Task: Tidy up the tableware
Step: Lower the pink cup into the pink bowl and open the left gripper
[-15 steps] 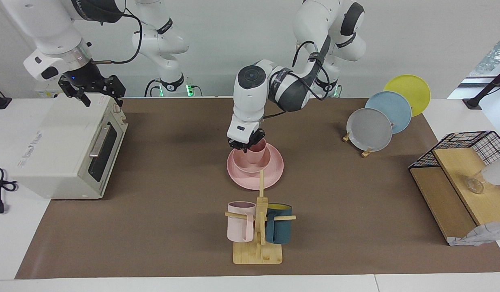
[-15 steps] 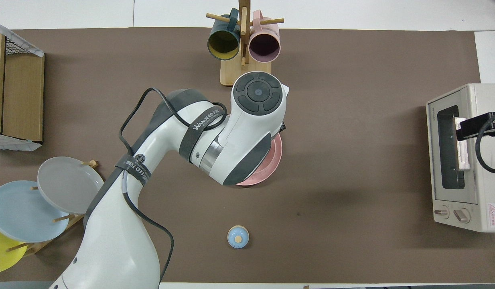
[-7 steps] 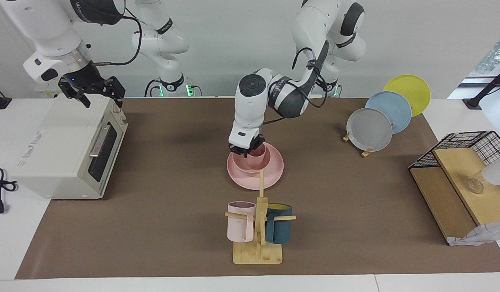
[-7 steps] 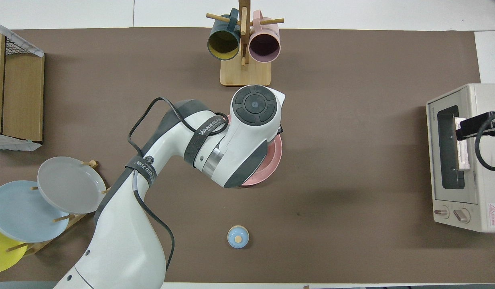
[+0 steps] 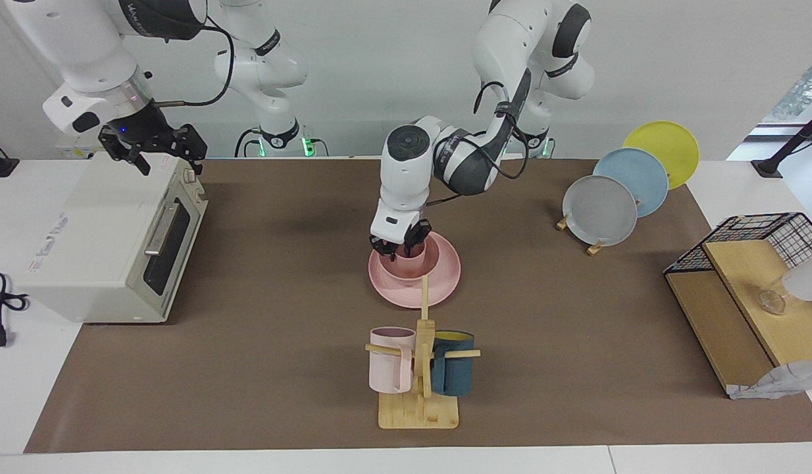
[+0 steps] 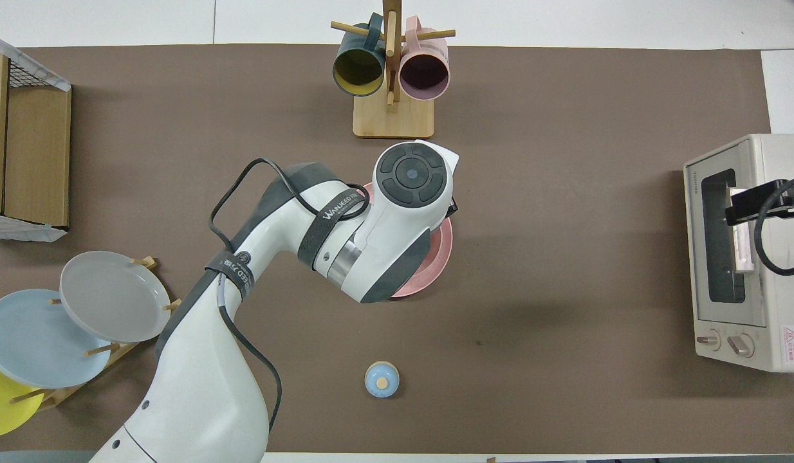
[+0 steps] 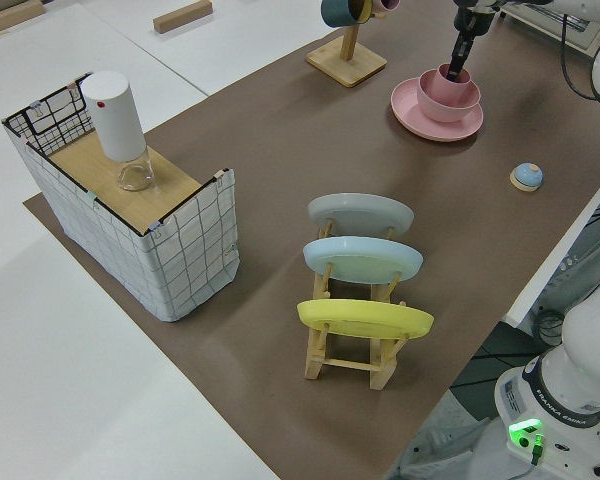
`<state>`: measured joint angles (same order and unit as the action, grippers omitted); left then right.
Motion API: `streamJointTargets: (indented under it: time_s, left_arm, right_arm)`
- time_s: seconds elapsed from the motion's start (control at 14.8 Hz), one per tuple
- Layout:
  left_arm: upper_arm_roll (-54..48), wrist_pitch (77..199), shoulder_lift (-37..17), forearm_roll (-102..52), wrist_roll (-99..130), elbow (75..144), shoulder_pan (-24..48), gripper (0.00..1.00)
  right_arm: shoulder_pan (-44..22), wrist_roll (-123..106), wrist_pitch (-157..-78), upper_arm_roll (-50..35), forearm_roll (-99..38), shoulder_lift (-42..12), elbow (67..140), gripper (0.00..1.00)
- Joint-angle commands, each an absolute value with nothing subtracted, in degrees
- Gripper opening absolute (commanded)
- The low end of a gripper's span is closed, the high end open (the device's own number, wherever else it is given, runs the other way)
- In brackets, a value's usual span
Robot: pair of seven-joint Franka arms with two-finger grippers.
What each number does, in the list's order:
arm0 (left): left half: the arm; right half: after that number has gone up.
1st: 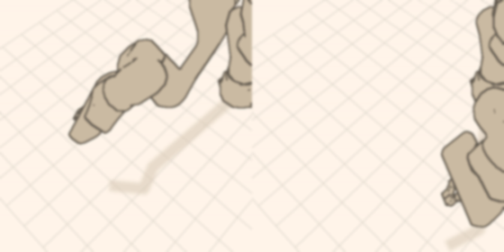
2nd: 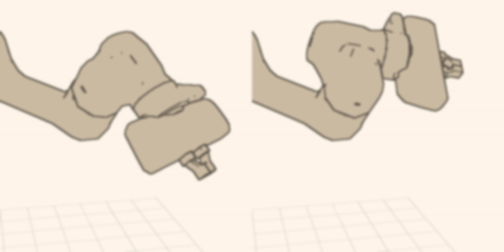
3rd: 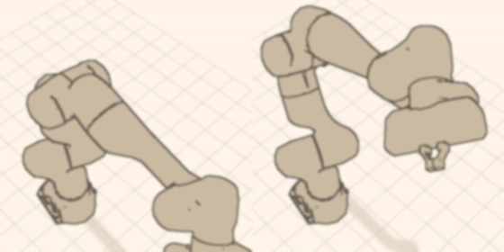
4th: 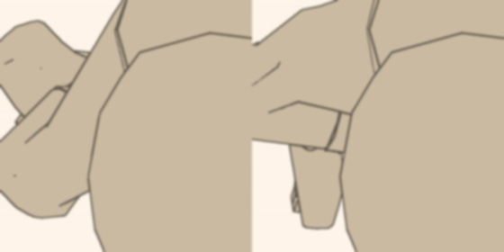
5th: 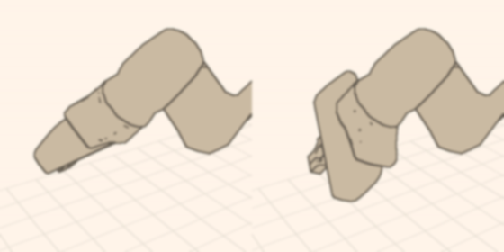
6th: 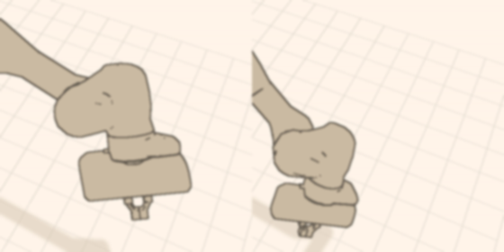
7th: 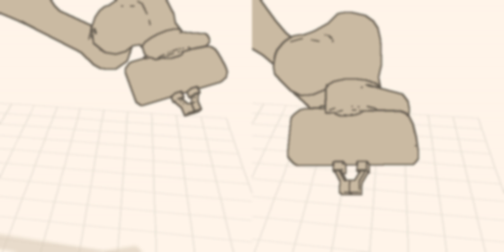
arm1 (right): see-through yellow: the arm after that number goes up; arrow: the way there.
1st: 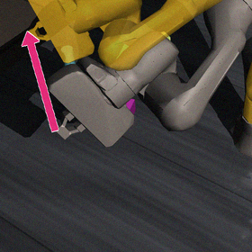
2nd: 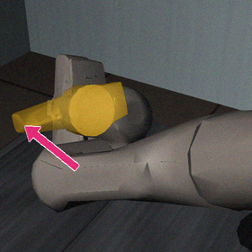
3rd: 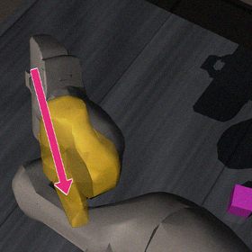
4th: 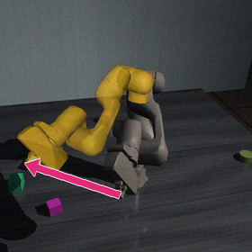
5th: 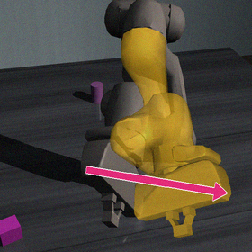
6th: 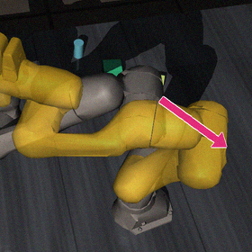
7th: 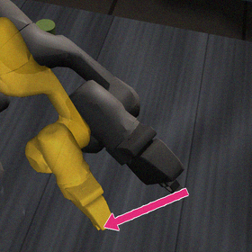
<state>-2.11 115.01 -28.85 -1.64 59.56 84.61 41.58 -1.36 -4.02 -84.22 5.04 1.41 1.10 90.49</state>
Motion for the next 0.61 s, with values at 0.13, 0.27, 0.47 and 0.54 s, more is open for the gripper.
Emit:
streamJointTargets:
  time_s: [0.13, 0.27, 0.47, 0.54]
  left_arm:
    - [-0.71, 110.85, -22.61, -0.53, 59.07, 85.78, 40.96, 1.0]
    - [-0.79, 107.16, -19.26, -0.61, 56.79, 85.69, 37.55, 1.0]
    - [-0.79, 101.36, -13.82, -0.7, 51.53, 85.78, 31.76, 1.0]
    - [-0.79, 99.25, -11.8, -0.7, 47.76, 85.87, 29.21, 1.0]
  right_arm:
    - [-1.14, -5.27, -83.85, 5.19, 0.7, 1.32, 90.7, 1.0]
    - [-1.14, -5.19, -83.85, 5.19, 0.7, 1.32, 90.79, 1.0]
    - [-1.14, -5.27, -83.85, 5.19, 0.7, 1.32, 90.79, 1.0]
    - [-1.14, -5.27, -83.85, 5.19, 0.62, 1.32, 90.7, 1.0]
